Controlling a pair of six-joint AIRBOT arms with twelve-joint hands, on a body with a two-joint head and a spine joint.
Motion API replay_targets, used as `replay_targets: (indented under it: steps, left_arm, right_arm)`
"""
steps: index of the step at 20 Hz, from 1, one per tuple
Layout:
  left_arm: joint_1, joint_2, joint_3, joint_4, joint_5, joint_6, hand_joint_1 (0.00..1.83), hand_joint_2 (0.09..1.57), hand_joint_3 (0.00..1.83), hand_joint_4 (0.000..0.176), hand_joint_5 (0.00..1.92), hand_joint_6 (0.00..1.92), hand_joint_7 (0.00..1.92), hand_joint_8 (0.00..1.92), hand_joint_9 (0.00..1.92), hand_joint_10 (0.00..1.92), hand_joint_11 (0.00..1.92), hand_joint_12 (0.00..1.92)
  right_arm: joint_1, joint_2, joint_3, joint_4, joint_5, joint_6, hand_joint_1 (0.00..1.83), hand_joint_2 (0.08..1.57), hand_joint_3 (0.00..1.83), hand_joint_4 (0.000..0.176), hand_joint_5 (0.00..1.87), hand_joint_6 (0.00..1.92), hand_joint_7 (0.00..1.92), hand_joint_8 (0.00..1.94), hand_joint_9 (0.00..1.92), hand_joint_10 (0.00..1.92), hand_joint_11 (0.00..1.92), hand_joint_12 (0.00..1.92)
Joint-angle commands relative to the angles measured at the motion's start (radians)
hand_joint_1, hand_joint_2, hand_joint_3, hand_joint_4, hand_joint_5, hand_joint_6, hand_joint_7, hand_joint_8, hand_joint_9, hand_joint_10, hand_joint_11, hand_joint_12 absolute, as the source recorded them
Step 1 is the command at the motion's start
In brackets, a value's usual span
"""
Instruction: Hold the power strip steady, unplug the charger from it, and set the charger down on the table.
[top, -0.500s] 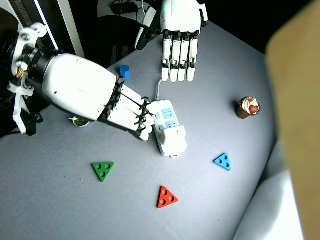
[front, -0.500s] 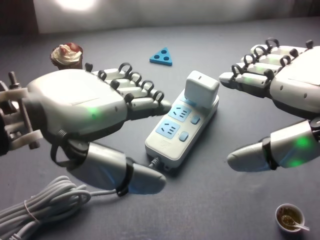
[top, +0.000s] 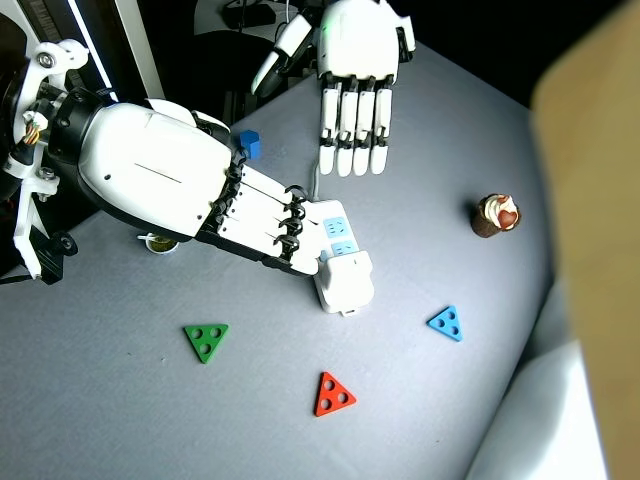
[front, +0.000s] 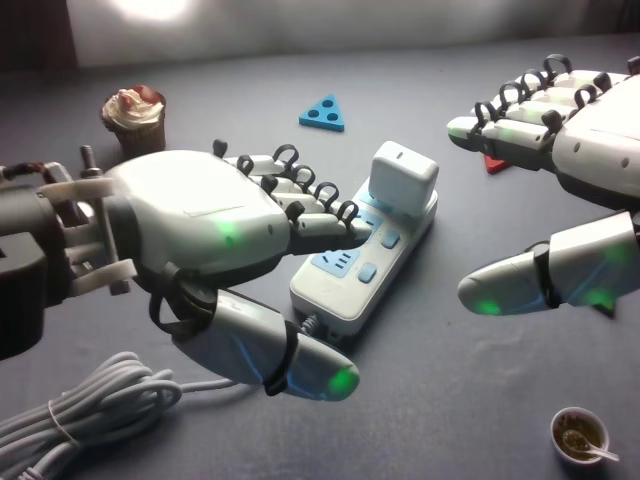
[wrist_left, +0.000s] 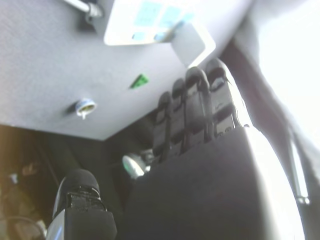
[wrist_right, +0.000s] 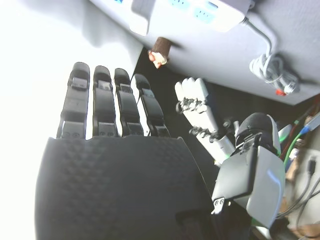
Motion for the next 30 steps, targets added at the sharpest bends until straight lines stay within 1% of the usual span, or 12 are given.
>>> replay_targets:
  steps: [1, 5, 7, 8, 9, 10, 12, 17, 22, 27, 28, 30]
  left_arm:
    - [-0.014, -0.008, 0.007, -0.003, -0.078, 0.003, 0.0, 1.01, 0.01, 0.0, 0.13, 0.0, 0.16, 0.0, 0.15, 0.01, 0.03, 0.17]
    - [-0.01, -0.063, 0.04, -0.041, -0.027, 0.028, 0.0, 1.02, 0.01, 0.0, 0.15, 0.0, 0.16, 0.0, 0.15, 0.01, 0.02, 0.16]
    - [0.002, -0.089, 0.054, -0.1, -0.027, 0.091, 0.0, 1.02, 0.01, 0.0, 0.15, 0.0, 0.16, 0.0, 0.14, 0.0, 0.03, 0.16]
    - [0.014, -0.103, 0.062, -0.144, -0.043, 0.132, 0.01, 1.02, 0.01, 0.0, 0.15, 0.0, 0.16, 0.0, 0.14, 0.0, 0.02, 0.16]
    - [0.022, -0.112, 0.068, -0.168, -0.055, 0.157, 0.0, 1.02, 0.01, 0.0, 0.14, 0.0, 0.16, 0.0, 0.14, 0.0, 0.03, 0.17]
    - [0.027, -0.119, 0.072, -0.189, -0.059, 0.18, 0.0, 1.02, 0.01, 0.0, 0.14, 0.0, 0.16, 0.0, 0.14, 0.0, 0.03, 0.17]
    - [0.037, -0.14, 0.085, -0.234, -0.052, 0.231, 0.0, 1.02, 0.0, 0.0, 0.13, 0.0, 0.13, 0.0, 0.11, 0.0, 0.01, 0.16]
    - [0.061, -0.169, 0.114, -0.26, -0.085, 0.275, 0.02, 1.02, 0.0, 0.0, 0.13, 0.0, 0.14, 0.0, 0.11, 0.0, 0.02, 0.16]
    - [0.061, -0.215, 0.163, -0.287, -0.088, 0.321, 0.01, 1.02, 0.0, 0.0, 0.13, 0.01, 0.13, 0.01, 0.11, 0.01, 0.03, 0.16]
    - [0.061, -0.25, 0.204, -0.287, -0.083, 0.33, 0.01, 1.02, 0.0, 0.0, 0.11, 0.0, 0.11, 0.01, 0.1, 0.01, 0.02, 0.16]
    - [0.062, -0.254, 0.207, -0.287, -0.082, 0.333, 0.02, 1.02, 0.0, 0.0, 0.13, 0.01, 0.13, 0.01, 0.12, 0.01, 0.03, 0.16]
    - [0.066, -0.263, 0.216, -0.287, -0.083, 0.337, 0.01, 1.02, 0.0, 0.0, 0.12, 0.0, 0.13, 0.01, 0.12, 0.01, 0.02, 0.15]
  right_arm:
    - [0.016, 0.011, 0.001, -0.016, 0.051, 0.004, 0.0, 0.84, 0.01, 0.0, 0.02, 0.0, 0.03, 0.0, 0.03, 0.0, 0.01, 0.0]
    - [0.018, 0.011, 0.001, -0.006, 0.05, 0.004, 0.05, 0.89, 0.01, 0.0, 0.0, 0.0, 0.01, 0.0, 0.01, 0.0, 0.0, 0.0]
    - [0.018, 0.011, 0.002, -0.001, 0.049, 0.01, 0.46, 0.93, 0.01, 0.0, 0.0, 0.0, 0.0, 0.0, 0.0, 0.0, 0.0, 0.0]
    - [0.018, 0.011, 0.004, 0.015, 0.048, 0.01, 0.52, 0.94, 0.01, 0.0, 0.0, 0.0, 0.0, 0.0, 0.0, 0.0, 0.0, 0.0]
    - [0.018, 0.011, 0.006, 0.023, 0.048, 0.01, 0.72, 0.95, 0.01, 0.0, 0.0, 0.0, 0.0, 0.0, 0.0, 0.0, 0.0, 0.0]
    - [0.018, 0.011, 0.007, 0.029, 0.048, 0.011, 0.72, 0.95, 0.01, 0.0, 0.0, 0.0, 0.0, 0.0, 0.0, 0.0, 0.0, 0.0]
    - [0.018, 0.011, 0.009, 0.042, 0.048, 0.011, 0.89, 0.96, 0.01, 0.0, 0.0, 0.0, 0.0, 0.0, 0.0, 0.0, 0.0, 0.0]
    - [0.018, 0.011, 0.003, 0.05, 0.071, 0.021, 1.09, 0.98, 0.0, 0.0, 0.0, 0.0, 0.0, 0.0, 0.0, 0.0, 0.01, 0.01]
    - [0.012, 0.011, -0.024, 0.061, 0.158, 0.035, 1.05, 1.02, 0.02, 0.0, 0.0, 0.0, 0.0, 0.0, 0.01, 0.0, 0.03, 0.02]
    - [0.024, 0.011, -0.043, 0.193, 0.274, 0.029, 1.06, 1.04, 0.01, 0.0, 0.0, 0.0, 0.0, 0.0, 0.0, 0.0, 0.02, 0.01]
    - [0.024, 0.005, -0.043, 0.229, 0.304, 0.0, 1.04, 1.05, 0.01, 0.0, 0.0, 0.0, 0.0, 0.0, 0.0, 0.0, 0.01, 0.01]
    - [0.028, -0.033, -0.039, 0.381, 0.394, -0.119, 1.04, 1.05, 0.01, 0.0, 0.01, 0.0, 0.0, 0.0, 0.0, 0.0, 0.03, 0.02]
